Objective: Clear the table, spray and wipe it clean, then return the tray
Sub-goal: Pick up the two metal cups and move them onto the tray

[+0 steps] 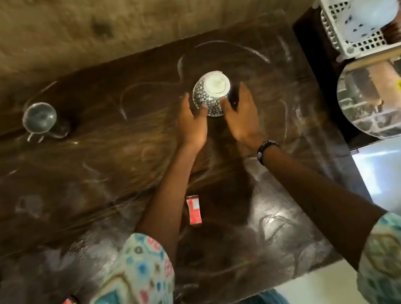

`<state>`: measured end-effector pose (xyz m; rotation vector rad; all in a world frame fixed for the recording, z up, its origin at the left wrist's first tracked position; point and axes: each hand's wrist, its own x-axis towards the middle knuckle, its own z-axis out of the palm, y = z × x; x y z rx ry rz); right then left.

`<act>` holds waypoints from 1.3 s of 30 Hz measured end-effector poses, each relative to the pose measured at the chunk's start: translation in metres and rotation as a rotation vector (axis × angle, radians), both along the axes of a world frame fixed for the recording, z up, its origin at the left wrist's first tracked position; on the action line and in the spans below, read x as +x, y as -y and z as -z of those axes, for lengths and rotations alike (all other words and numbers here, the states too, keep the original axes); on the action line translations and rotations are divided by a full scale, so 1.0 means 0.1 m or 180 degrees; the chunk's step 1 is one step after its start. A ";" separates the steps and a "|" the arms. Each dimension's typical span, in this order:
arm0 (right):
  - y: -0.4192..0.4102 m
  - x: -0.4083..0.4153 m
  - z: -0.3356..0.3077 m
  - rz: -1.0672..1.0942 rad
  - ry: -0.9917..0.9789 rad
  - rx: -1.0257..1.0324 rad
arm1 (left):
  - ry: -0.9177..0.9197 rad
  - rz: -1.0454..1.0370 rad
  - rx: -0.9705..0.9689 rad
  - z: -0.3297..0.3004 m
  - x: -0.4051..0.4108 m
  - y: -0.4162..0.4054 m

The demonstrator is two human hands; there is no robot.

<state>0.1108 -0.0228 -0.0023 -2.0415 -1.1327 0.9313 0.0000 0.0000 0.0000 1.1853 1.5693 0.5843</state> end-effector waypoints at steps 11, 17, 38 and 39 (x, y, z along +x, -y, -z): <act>0.14 0.18 0.01 0.0202 -0.1124 0.0074 | 0.0708 -0.0606 -0.0210 -0.11 0.39 0.09; 0.52 0.63 -0.35 0.0801 -0.1928 0.0520 | 0.1257 -0.1121 -0.0166 -0.50 0.77 0.36; 1.26 2.69 -0.36 -0.0335 0.2360 0.0826 | 0.1715 0.0685 -0.0917 -0.71 2.11 1.06; 1.26 2.71 -0.33 -0.0347 0.2386 0.0799 | 0.1709 0.0658 -0.0937 -0.69 2.11 1.07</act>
